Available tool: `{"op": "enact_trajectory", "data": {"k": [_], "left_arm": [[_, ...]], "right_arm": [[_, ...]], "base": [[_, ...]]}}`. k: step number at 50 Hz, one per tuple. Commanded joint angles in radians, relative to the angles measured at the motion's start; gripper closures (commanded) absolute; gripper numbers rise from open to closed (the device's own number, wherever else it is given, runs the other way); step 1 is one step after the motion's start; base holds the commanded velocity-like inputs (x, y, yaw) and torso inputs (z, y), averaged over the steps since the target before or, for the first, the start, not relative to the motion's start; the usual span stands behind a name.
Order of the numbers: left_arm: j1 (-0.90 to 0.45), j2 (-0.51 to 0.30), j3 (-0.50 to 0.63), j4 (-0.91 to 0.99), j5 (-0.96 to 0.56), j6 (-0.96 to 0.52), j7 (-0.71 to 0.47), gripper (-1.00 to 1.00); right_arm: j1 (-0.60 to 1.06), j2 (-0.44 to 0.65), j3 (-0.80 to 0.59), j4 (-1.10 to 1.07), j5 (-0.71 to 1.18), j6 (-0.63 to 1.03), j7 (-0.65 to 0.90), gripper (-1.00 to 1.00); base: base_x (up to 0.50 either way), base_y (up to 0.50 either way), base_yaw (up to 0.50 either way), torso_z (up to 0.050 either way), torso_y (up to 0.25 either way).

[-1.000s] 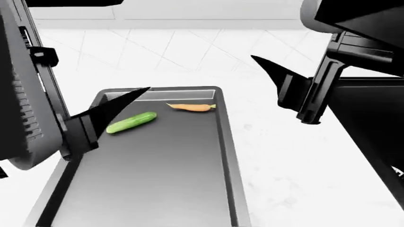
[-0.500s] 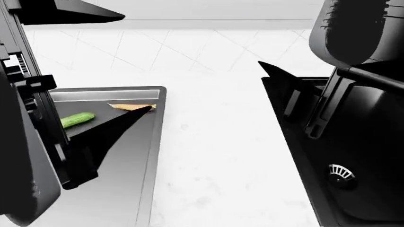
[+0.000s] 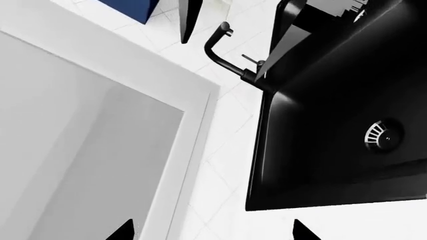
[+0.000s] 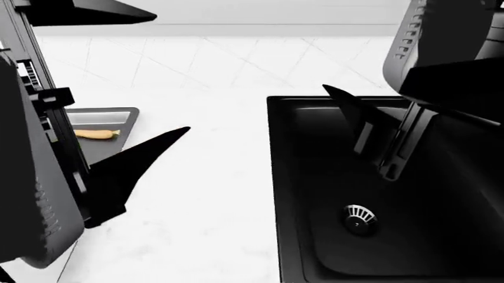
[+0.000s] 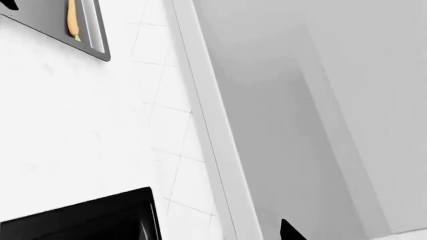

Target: Place the two vegetables and bowl onto the tray for setting up a vegetable dip station.

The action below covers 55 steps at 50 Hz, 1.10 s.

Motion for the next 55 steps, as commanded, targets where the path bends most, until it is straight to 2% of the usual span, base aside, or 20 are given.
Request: {"op": "enact_trajectory", "data": {"k": [1,8,22,55], "left_arm": [[-0.003,0.001,0.002,-0.002,0.005,-0.001,-0.003,-1.0],[-0.014,0.007,0.0,0.001,-0.001,-0.007,-0.003,-1.0],[-0.021,0.009,0.002,-0.006,0.007,-0.002,0.003,-1.0],[-0.009,0.001,0.003,-0.007,0.018,0.014,-0.004,-1.0]], "right_arm": [[-0.007,0.003,0.01,-0.009,0.011,0.001,0.011,-1.0],[0.001,0.01,0.007,-0.014,0.012,-0.01,0.015,-1.0],[0.009,0.061,-0.093,0.009,-0.075,-0.177,0.033,-1.0],[0.004,0.025,-0.042,0.017,-0.023,-0.106,0.052,-1.0]], "base": [[0.0,-0.5,0.0,0.0,0.0],[0.0,-0.5,0.0,0.0,0.0],[-0.03,-0.5,0.0,0.0,0.0],[-0.05,-0.5,0.0,0.0,0.0]]}}
